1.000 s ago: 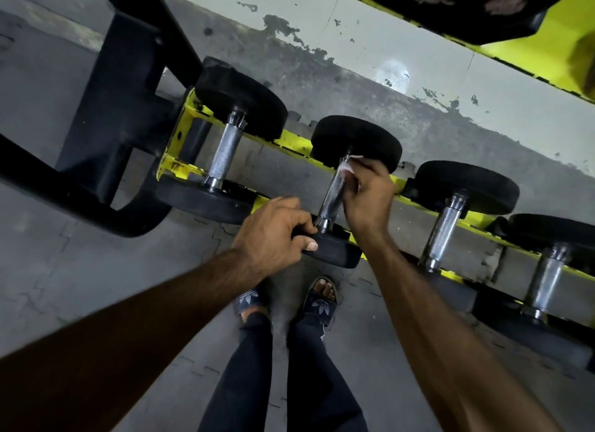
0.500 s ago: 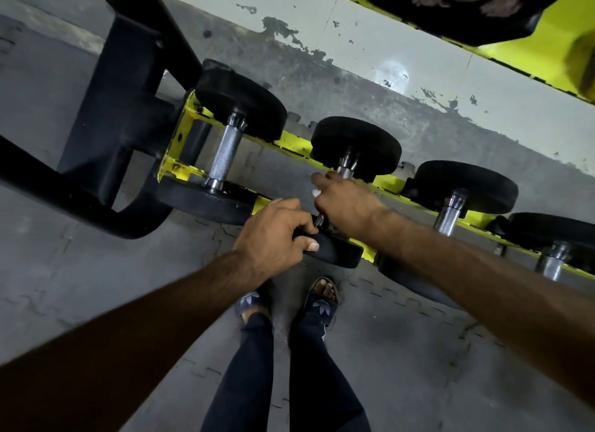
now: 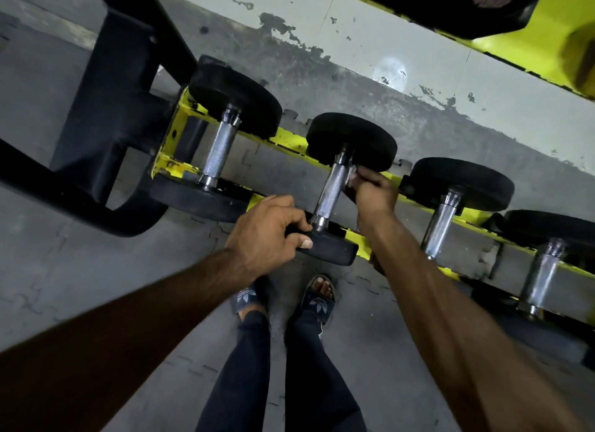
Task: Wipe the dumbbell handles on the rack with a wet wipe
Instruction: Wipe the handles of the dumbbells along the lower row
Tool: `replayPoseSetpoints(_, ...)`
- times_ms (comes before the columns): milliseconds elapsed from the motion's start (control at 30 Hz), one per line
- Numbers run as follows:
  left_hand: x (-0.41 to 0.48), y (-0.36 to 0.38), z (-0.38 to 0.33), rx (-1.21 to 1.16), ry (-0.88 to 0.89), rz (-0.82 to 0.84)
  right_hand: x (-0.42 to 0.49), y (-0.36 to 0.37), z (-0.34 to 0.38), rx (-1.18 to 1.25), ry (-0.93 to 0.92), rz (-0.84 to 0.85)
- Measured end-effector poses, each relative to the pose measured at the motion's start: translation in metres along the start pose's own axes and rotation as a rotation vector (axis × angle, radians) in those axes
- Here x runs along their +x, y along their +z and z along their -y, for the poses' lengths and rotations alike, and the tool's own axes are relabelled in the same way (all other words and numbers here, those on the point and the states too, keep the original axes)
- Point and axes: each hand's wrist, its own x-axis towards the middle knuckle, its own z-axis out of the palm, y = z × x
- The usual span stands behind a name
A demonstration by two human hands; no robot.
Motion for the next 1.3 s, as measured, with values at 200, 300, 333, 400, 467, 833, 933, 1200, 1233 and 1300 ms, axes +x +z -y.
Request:
replayPoseSetpoints(200, 0.0, 0.0, -0.001, 0.012, 0.002, -0.008, -0.017, -0.026, -0.006, -0.101, 0.234, 0.24)
replayPoseSetpoints(300, 0.0, 0.0, -0.001, 0.015, 0.012, -0.007, -0.032, -0.037, -0.009, -0.227, 0.147, 0.274)
replayPoseSetpoints(333, 0.0, 0.001, -0.001, 0.015, 0.012, -0.01, -0.033, -0.034, -0.007, -0.254, 0.036, 0.257)
replayPoseSetpoints(400, -0.001, 0.001, -0.001, 0.013, 0.01, -0.015, -0.028, -0.026, -0.004, -0.371, -0.332, 0.245)
replayPoseSetpoints(467, -0.001, 0.002, -0.001, 0.011, 0.01, -0.011, -0.022, -0.017, 0.003, -0.665, -0.772, 0.308)
replayPoseSetpoints(833, -0.005, 0.006, -0.001, -0.019, 0.001, -0.05, -0.03, 0.019, 0.037, -1.872, -0.951, 0.731)
replayPoseSetpoints(933, -0.005, 0.006, 0.0, -0.024, -0.006, -0.057, -0.027, 0.001, 0.037, -1.567, -1.088, 0.735)
replayPoseSetpoints(1200, -0.005, 0.007, 0.001, -0.036, -0.014, -0.056, -0.017, -0.019, -0.021, -0.225, 0.014, 0.12)
replayPoseSetpoints(1233, -0.005, 0.006, 0.001, -0.039, -0.013, -0.053, -0.013, -0.015, -0.019, -0.136, 0.089, 0.113)
replayPoseSetpoints(1300, -0.005, 0.007, 0.0, -0.043, -0.017, -0.055, -0.001, -0.006, -0.01, 0.016, 0.166, 0.13)
